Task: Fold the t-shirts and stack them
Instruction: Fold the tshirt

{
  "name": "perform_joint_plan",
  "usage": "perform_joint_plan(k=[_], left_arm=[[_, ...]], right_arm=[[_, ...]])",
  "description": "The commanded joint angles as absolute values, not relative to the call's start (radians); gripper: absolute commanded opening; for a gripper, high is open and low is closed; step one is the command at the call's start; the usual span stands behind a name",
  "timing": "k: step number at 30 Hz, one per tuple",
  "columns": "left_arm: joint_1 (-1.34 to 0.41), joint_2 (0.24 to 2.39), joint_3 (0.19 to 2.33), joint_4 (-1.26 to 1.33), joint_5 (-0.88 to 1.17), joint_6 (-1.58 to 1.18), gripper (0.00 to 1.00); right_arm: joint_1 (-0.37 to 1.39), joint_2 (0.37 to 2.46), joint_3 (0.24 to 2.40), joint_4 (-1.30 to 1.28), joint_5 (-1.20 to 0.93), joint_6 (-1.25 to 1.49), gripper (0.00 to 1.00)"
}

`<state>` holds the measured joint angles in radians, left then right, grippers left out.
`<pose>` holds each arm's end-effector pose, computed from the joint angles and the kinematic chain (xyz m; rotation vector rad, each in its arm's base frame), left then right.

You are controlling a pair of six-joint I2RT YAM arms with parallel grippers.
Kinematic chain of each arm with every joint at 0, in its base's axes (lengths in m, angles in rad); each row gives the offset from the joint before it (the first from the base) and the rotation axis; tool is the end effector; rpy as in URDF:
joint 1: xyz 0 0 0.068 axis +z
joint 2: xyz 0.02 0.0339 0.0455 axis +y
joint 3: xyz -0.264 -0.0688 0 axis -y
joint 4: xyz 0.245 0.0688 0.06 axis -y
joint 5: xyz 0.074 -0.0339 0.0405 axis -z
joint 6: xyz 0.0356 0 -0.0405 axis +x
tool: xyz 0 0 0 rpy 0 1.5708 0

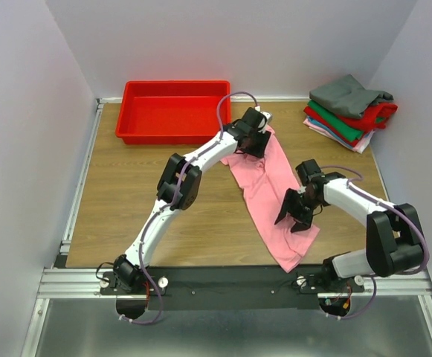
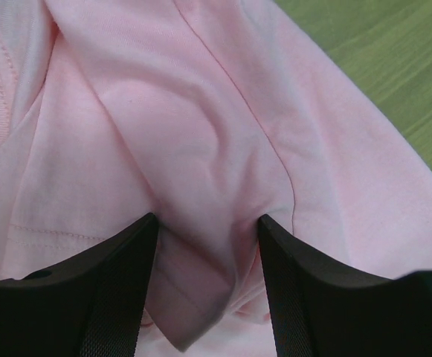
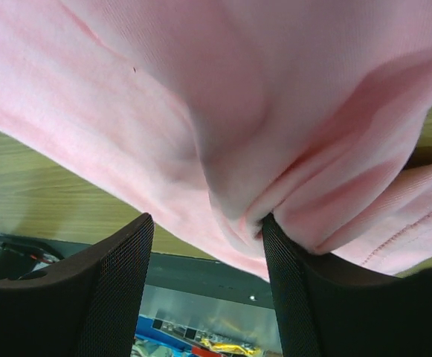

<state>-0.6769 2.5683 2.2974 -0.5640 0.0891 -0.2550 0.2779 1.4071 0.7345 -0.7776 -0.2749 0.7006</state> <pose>0.4403 -0.3579 0.1678 0.5590 2.4078 -0.5265 0.2080 0.0694 0.1608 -0.6217 -3.0204 -0.4640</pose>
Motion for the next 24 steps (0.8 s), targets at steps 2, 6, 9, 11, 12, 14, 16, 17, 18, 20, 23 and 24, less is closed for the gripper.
perform_joint_plan(k=[2, 6, 9, 11, 12, 14, 16, 17, 18, 20, 23, 24], left_arm=[[-0.655, 2.629, 2.333, -0.572, 0.149, -0.244, 0.70], [-0.655, 2.591, 2.350, -0.548, 0.189, -0.241, 0.82], [-0.655, 2.525, 2.329, -0.537, 0.186, -0.250, 0.83], [-0.655, 2.453, 2.275, -0.525, 0.170, -0.262, 0.83], [-0.655, 2.403, 2.223, -0.512, 0.161, -0.282, 0.83], [-0.655, 2.361, 2.177, -0.517, 0.141, -0.313, 0.83], [-0.653, 2.324, 2.122, -0.543, 0.123, -0.343, 0.83], [-0.653, 2.316, 2.102, -0.552, 0.121, -0.360, 0.83], [-0.655, 2.301, 2.056, -0.555, 0.126, -0.391, 0.83], [-0.655, 2.293, 2.004, -0.539, 0.140, -0.413, 0.83], [-0.657, 2.310, 1.957, -0.531, 0.137, -0.425, 0.83], [-0.657, 2.319, 1.954, -0.529, 0.138, -0.429, 0.83]], right_arm=[[0.295, 1.416, 0.788, -0.792, -0.325, 0.698, 0.68], [0.296, 1.370, 0.833, -0.827, -0.279, 0.712, 0.68], [0.296, 1.344, 0.887, -0.856, -0.250, 0.703, 0.68], [0.296, 1.342, 0.926, -0.862, -0.223, 0.678, 0.69], [0.296, 1.345, 0.940, -0.864, -0.209, 0.657, 0.70], [0.296, 1.373, 0.976, -0.862, -0.172, 0.644, 0.71], [0.296, 1.411, 0.997, -0.856, -0.123, 0.603, 0.72], [0.296, 1.428, 1.002, -0.842, -0.111, 0.592, 0.72], [0.295, 1.465, 1.012, -0.832, -0.092, 0.569, 0.72], [0.296, 1.491, 1.014, -0.787, -0.087, 0.551, 0.72], [0.295, 1.531, 1.003, -0.730, -0.101, 0.531, 0.72], [0.296, 1.537, 0.997, -0.720, -0.106, 0.531, 0.72]])
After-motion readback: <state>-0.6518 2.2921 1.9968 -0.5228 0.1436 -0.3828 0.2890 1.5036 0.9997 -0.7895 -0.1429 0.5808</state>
